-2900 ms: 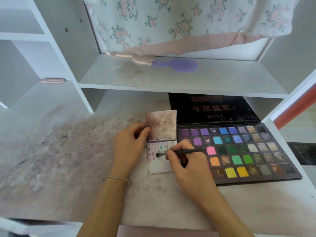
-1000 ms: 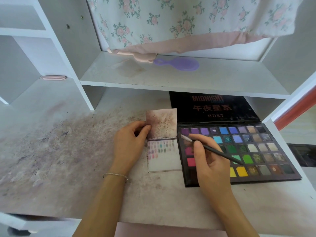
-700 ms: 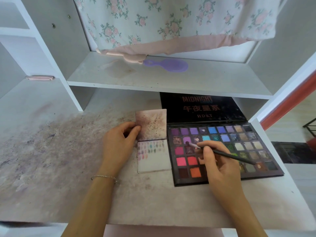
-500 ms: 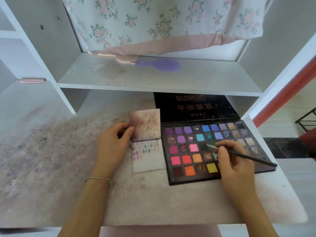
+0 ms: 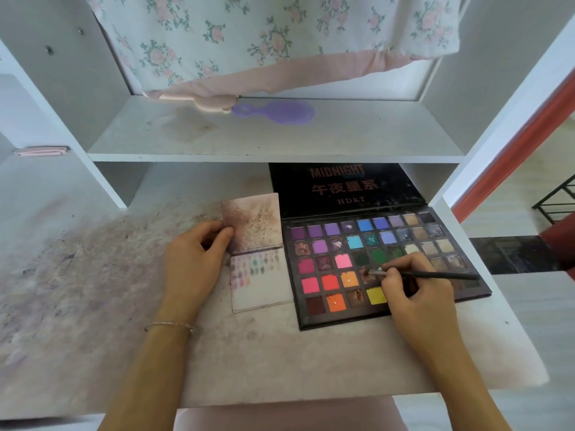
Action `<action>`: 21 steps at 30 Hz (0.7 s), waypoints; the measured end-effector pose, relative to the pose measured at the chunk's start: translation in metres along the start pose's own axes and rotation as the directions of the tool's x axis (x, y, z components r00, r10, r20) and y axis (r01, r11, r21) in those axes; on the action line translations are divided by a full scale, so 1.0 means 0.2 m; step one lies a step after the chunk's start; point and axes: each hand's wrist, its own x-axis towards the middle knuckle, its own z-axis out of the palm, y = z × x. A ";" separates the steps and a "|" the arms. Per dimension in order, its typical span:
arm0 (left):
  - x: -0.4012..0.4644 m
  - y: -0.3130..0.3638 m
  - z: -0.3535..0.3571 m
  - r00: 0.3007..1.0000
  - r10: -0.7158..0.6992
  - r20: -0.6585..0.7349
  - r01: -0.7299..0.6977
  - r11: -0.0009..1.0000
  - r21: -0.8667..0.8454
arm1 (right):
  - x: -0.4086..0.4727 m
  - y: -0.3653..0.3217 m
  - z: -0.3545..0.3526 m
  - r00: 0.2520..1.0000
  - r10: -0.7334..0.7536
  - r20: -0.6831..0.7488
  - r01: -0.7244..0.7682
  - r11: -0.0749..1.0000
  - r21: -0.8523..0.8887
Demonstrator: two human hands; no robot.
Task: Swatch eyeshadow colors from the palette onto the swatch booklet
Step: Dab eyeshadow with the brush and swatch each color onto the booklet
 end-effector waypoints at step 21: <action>0.00 0.00 0.00 1.000 -0.005 0.007 0.005 1.000 -0.027 | 0.00 -0.01 0.00 1.000 0.015 -0.023 -0.014 1.000 0.008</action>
